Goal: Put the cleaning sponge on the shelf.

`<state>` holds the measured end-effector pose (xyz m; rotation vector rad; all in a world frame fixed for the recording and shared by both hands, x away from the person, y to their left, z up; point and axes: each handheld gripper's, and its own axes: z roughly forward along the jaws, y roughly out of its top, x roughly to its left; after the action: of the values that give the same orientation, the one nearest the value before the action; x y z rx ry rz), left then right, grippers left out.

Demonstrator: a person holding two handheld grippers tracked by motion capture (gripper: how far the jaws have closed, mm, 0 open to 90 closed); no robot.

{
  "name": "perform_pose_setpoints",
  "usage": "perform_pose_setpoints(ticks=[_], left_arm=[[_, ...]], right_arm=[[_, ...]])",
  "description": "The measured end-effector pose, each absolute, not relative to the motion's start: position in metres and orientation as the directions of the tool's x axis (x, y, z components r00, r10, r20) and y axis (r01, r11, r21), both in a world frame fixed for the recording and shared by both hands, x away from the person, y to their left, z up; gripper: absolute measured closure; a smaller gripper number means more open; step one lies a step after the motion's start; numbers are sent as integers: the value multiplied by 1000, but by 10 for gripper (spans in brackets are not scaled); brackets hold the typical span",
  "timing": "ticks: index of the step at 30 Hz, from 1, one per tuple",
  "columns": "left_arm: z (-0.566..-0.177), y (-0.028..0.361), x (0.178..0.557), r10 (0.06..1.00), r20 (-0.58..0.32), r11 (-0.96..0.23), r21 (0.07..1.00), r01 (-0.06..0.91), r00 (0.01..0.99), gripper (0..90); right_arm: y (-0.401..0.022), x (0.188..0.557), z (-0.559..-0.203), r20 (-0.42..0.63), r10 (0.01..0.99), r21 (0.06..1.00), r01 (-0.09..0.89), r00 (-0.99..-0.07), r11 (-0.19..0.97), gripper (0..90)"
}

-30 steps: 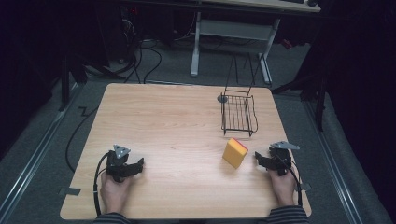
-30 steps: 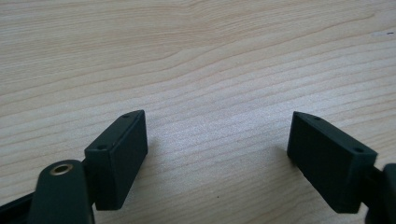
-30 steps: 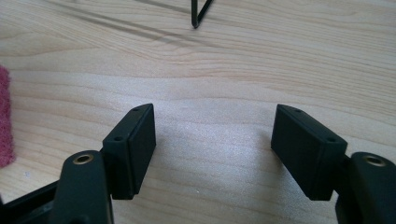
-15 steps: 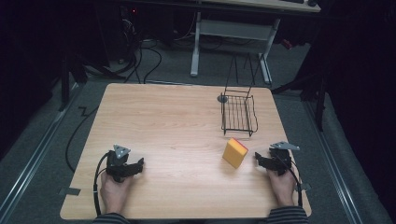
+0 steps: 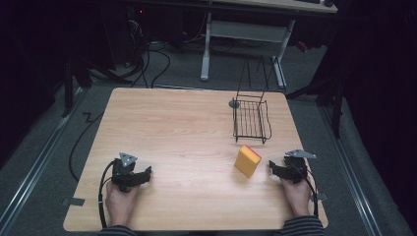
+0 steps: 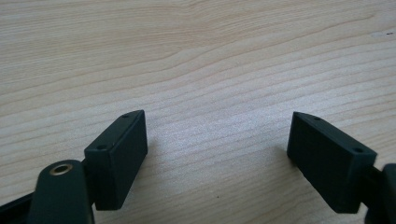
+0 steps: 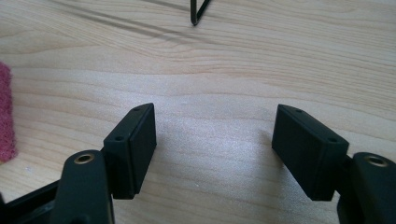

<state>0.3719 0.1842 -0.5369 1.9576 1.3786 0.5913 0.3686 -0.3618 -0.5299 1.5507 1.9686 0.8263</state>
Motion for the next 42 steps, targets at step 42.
perform_pose_setpoints(ticks=[42], left_arm=[[-537,184,372,939,-14,-223,735,640,343,208]], right_arm=[[-346,294,-497,39,932,823,540,-360,174,372]])
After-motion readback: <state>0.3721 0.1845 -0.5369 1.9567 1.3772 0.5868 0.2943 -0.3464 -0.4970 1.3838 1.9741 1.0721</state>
